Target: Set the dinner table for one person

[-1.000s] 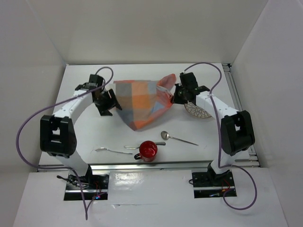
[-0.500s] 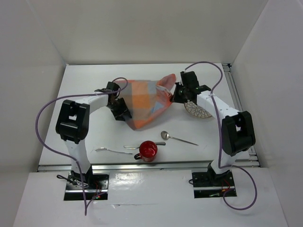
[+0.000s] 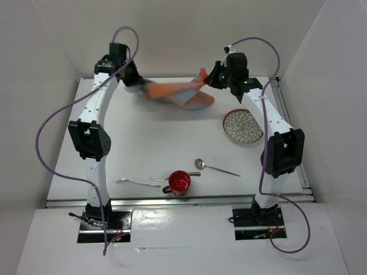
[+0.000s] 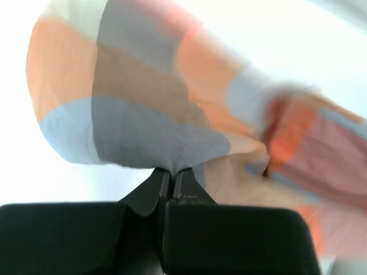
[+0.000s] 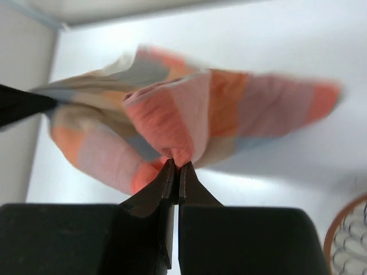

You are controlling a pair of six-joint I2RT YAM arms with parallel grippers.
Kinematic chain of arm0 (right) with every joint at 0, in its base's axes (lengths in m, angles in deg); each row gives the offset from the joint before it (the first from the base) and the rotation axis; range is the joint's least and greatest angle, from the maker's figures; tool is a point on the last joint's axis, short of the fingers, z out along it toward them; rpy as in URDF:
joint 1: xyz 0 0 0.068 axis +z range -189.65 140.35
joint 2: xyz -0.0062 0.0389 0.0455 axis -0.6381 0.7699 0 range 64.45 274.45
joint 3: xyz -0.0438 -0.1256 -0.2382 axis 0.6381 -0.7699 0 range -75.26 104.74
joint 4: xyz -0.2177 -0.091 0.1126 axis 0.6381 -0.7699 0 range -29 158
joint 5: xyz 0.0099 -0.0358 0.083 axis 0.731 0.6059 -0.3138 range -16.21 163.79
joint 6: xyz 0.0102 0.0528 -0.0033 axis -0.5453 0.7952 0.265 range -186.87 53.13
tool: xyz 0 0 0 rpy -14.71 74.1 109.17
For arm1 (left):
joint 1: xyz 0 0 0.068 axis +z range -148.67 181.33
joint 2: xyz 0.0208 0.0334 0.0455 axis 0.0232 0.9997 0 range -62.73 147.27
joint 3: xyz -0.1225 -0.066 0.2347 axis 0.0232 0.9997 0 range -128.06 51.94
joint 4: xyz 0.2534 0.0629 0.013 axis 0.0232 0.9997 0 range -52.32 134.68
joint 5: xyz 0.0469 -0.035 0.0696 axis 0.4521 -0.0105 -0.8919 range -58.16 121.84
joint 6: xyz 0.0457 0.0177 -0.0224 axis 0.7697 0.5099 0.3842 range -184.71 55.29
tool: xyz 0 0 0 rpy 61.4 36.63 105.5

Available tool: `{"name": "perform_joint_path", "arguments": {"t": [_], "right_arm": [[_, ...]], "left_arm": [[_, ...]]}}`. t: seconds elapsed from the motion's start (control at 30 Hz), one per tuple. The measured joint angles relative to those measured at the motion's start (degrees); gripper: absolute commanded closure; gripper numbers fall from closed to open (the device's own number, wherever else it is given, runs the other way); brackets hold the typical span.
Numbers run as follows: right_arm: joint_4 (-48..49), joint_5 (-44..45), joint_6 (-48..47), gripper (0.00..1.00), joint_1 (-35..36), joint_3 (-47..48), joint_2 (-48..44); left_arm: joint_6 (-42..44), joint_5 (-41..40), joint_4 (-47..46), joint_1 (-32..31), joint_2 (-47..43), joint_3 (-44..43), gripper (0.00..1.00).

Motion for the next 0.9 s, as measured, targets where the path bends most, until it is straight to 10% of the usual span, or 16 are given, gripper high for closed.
{"name": "perform_joint_path", "arguments": {"t": [0.17,0.27,0.33,0.43,0.63,0.9], "right_arm": [[7.48,-2.51,-0.04,1.00,-1.75,-2.19,-3.37],[9.68,-3.69,0.11,1.00,-1.55,-12.26,-9.44],[12.48,-3.93,0.61,0.77,-0.33,-22.01,-14.49],[12.46,-3.56,2.10,0.30,1.90,-35.98,-20.28],[2.80,4.42,6.58,0.26,5.22,-47.60,-22.64],[0.15,11.13,5.60,0.83,5.22,-40.70,-28.79]], "left_arm": [[5.77,-1.99,-0.04,1.53,-7.02,-7.80,1.00],[7.74,-1.53,1.84,1.46,-13.18,-1.14,0.36],[9.27,-1.84,2.99,1.70,-15.13,3.50,0.06],[9.81,-4.63,5.81,2.95,-14.60,9.92,0.05],[9.84,-9.92,11.56,5.07,-11.37,17.29,0.13],[9.57,-11.74,9.73,5.01,-12.92,22.60,0.25]]}}
